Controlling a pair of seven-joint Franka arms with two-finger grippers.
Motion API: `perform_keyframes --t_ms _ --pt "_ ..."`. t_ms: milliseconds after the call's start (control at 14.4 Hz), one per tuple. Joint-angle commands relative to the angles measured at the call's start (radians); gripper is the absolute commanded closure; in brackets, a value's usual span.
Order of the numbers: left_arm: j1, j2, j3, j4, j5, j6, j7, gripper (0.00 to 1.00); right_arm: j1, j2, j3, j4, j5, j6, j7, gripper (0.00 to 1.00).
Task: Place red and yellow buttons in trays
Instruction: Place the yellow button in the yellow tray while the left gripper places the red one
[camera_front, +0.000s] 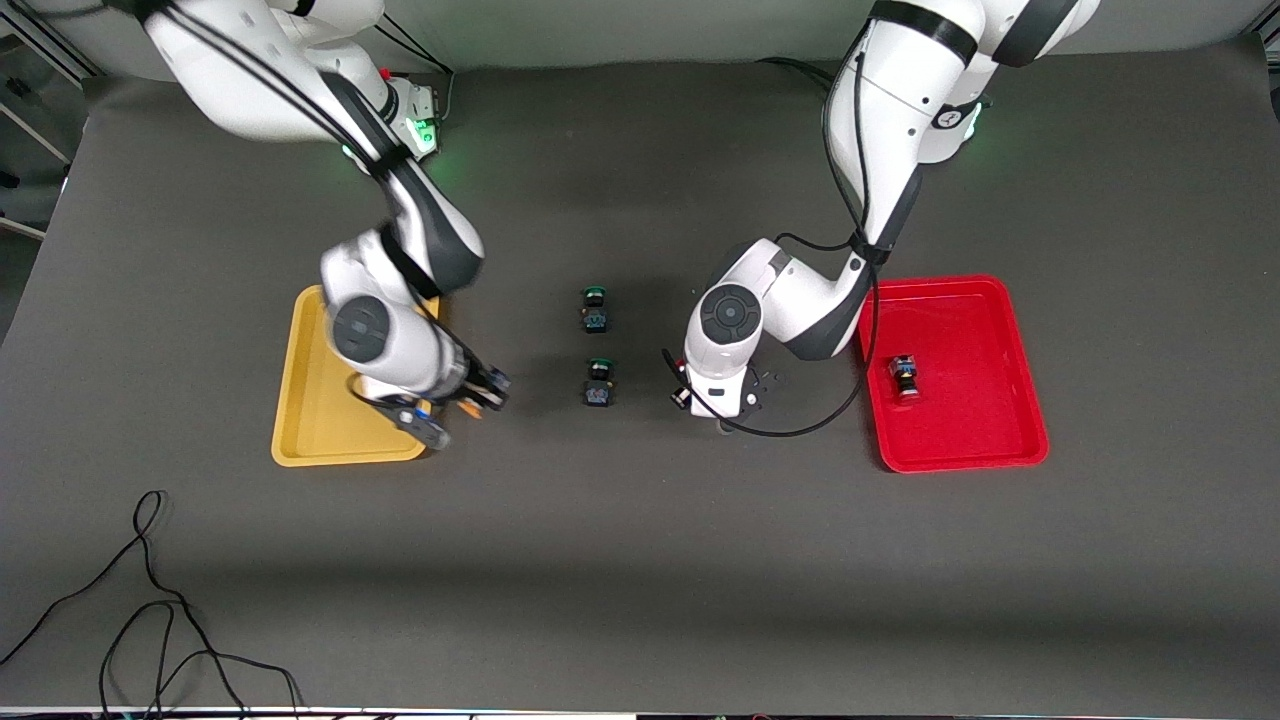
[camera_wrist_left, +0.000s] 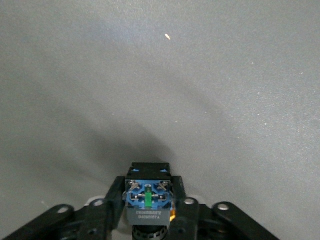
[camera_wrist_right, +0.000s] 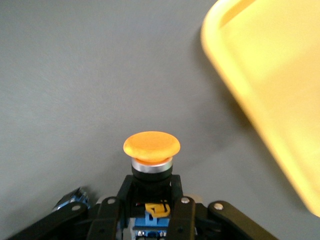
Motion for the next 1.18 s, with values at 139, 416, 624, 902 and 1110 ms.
perform_keyframes --t_ms 139,416,624,902,1110 --pt "0.014 -0.025 0.017 0.064 0.018 -0.107 0.051 0.9 -0.043 -0.136 -0.242 -0.076 -0.001 -0.088 -0.368 0.91" --pt "0.138 -0.184 0.013 0.053 -0.052 -0.352 0.389 1.0 -0.048 0.004 -0.369 -0.177 0.224 0.164 -0.691 0.91" --pt "0.3 -0.312 0.016 -0.045 -0.072 -0.512 0.742 1.0 -0.042 0.04 -0.366 -0.184 0.237 0.213 -0.692 0.9" --pt "0.537 -0.438 0.022 -0.248 0.024 -0.486 1.18 1.0 -0.017 0.063 -0.355 -0.198 0.325 0.224 -0.689 0.83" --pt "0.6 -0.406 0.022 -0.333 0.108 -0.32 1.255 1.0 -0.022 0.062 -0.355 -0.198 0.33 0.228 -0.692 0.13"
